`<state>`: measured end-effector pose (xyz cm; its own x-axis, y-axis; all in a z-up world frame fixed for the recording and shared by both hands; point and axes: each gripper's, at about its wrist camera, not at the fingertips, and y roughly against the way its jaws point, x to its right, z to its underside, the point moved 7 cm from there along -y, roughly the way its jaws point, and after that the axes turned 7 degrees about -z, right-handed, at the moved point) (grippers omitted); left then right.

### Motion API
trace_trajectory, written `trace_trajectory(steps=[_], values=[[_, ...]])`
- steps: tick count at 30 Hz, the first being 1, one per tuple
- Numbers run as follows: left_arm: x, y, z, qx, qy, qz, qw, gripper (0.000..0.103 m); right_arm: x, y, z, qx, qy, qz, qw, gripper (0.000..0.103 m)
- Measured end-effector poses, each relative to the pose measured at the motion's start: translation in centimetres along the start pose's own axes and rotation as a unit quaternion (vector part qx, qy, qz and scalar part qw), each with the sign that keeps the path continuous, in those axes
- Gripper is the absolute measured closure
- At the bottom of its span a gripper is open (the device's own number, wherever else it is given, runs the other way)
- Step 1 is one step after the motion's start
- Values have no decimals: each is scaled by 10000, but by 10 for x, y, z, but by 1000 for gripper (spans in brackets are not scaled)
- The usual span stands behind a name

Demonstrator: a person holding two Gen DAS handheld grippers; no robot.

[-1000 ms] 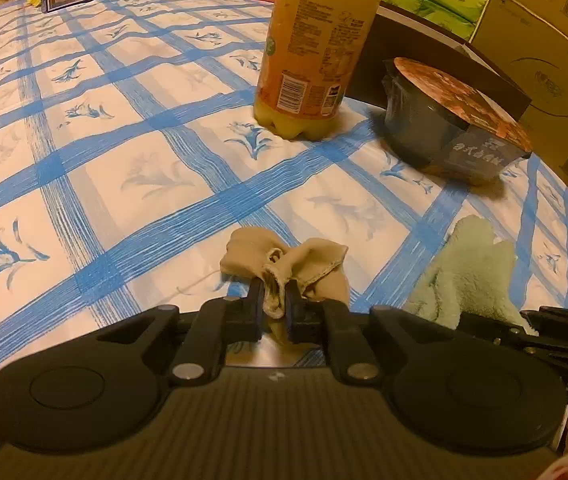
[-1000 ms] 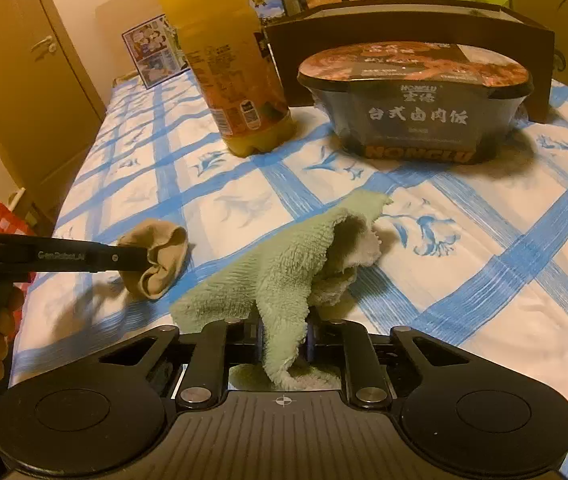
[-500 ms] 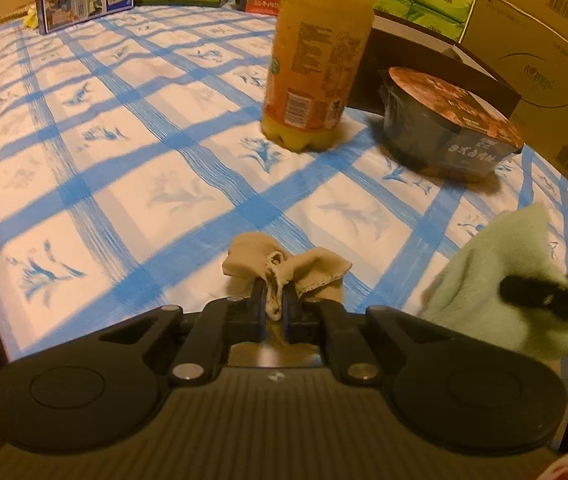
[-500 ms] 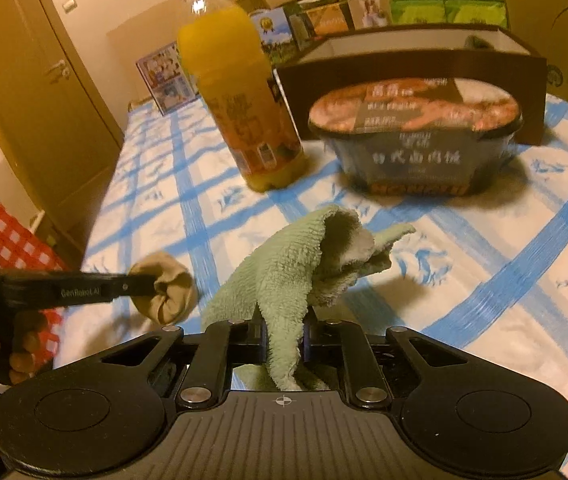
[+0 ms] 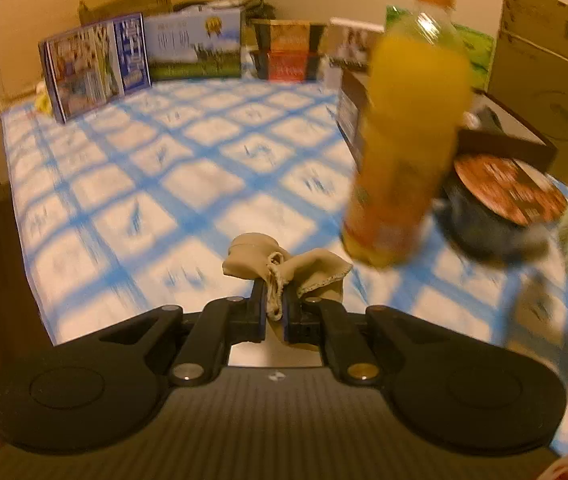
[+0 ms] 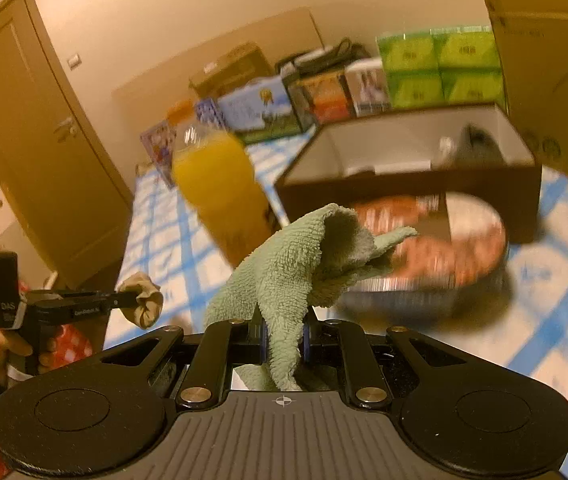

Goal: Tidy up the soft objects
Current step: 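Carry the sock and towel over the white box with both grippers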

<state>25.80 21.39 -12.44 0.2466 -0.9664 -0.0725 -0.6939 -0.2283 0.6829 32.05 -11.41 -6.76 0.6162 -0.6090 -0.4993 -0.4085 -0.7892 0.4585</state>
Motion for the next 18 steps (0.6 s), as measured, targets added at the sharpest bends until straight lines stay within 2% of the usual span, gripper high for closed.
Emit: trace_trajectory(steps=[7, 14, 18], values=[[-15, -26, -64, 391, -206, -31, 9990, 97, 22, -8, -66, 396, 42, 121, 9991, 88], [-11, -61, -125, 682, -478, 249, 9962, 97, 56, -34, -119, 560, 149, 350, 9977, 88], [1, -86, -168, 860, -637, 549, 9927, 97, 82, -62, -147, 503, 120, 503, 9974, 88]])
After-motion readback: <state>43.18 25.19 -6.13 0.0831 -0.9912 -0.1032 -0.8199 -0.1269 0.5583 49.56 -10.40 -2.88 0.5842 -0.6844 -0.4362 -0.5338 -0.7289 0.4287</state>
